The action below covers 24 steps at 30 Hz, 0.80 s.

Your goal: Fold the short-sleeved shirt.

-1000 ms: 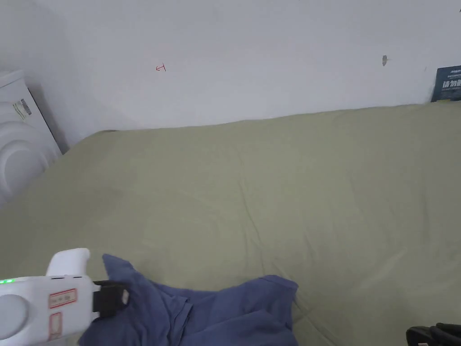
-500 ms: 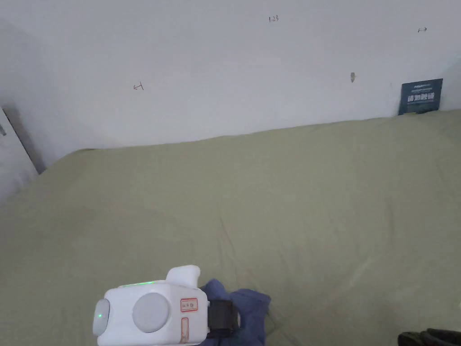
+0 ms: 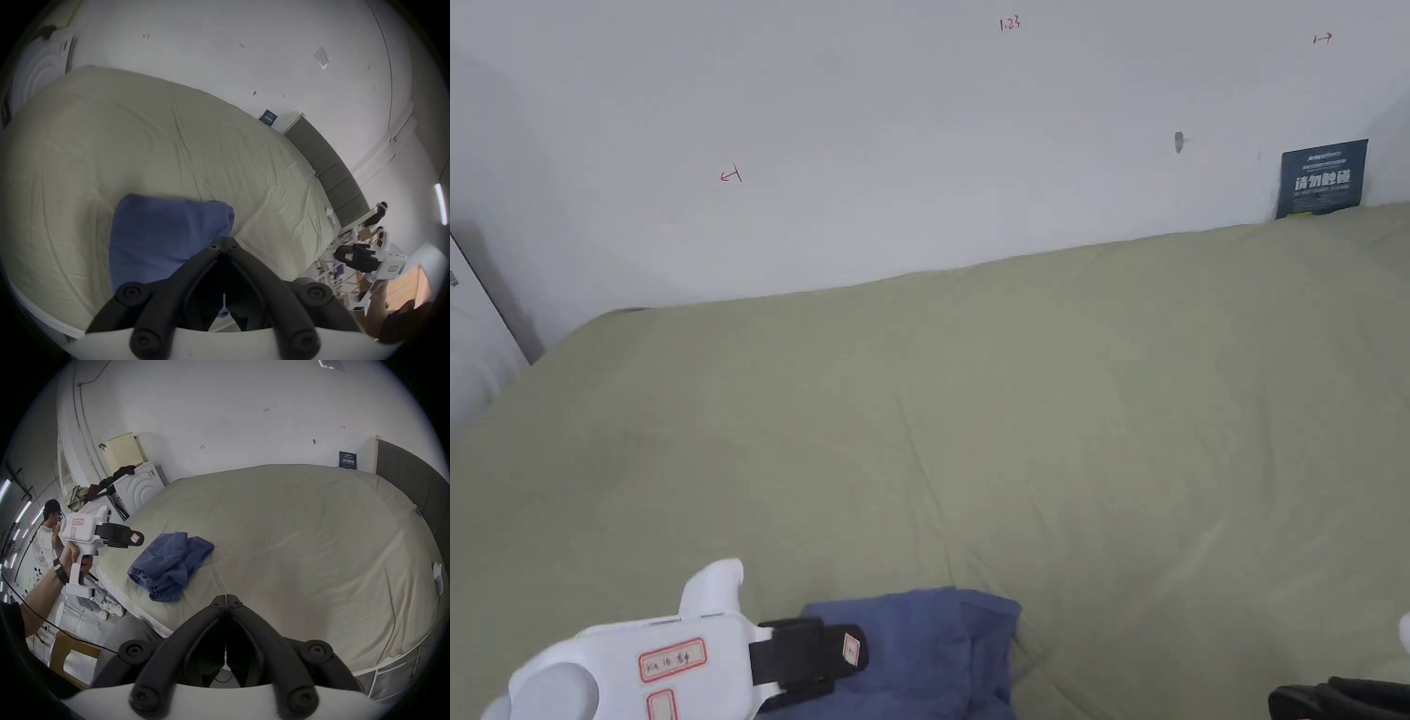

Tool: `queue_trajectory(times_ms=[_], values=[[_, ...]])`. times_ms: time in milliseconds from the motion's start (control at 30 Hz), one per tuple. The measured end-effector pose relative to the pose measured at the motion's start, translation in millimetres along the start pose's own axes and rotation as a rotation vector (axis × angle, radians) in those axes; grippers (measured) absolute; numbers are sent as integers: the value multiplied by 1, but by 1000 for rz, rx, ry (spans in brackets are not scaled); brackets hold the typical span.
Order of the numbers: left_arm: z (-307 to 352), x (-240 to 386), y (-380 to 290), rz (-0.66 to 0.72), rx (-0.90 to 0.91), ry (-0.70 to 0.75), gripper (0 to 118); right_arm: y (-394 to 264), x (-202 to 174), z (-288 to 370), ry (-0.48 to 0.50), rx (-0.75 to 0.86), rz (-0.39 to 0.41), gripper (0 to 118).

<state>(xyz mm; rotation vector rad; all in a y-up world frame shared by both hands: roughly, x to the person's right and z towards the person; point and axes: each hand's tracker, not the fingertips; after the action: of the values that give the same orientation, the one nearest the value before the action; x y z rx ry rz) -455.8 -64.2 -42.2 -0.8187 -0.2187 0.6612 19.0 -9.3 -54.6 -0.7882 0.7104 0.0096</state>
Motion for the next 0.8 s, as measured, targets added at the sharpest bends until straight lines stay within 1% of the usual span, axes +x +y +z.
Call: queue_trajectory(times_ms=[100,167,200,300,333,433,500,567,633,700,767,800], values=[[-25,-6,-13,42,19,-69,0,-1,-1,0,3,-2,5,0],[-46,-6,-24,29,-12,-76,0,-1,0,0,8,2,-4,0],[-58,-5,-32,46,-45,-116,0,-1,0,1,8,5,-8,0],[-91,2,-53,67,-125,-125,0,0,3,5,-4,12,-15,0],[-98,3,-57,34,-113,-108,0,0,4,7,-6,17,-17,0],[-113,-4,-59,60,-128,-163,0,2,7,10,-12,33,-25,0],[-119,12,-66,30,-161,-146,0,4,7,11,-16,40,-22,0],[-119,20,-66,-7,-173,-157,0,4,8,9,-11,45,-25,0],[-111,31,-67,-4,-170,-159,0,5,7,5,-7,48,-32,0],[-88,41,-61,-6,-130,-220,0,6,4,-1,10,37,-34,0],[-55,45,-49,-65,-61,-253,0,9,-2,-9,24,24,-15,0],[-34,41,-40,-102,-22,-238,0,12,-6,-15,38,14,1,0]])
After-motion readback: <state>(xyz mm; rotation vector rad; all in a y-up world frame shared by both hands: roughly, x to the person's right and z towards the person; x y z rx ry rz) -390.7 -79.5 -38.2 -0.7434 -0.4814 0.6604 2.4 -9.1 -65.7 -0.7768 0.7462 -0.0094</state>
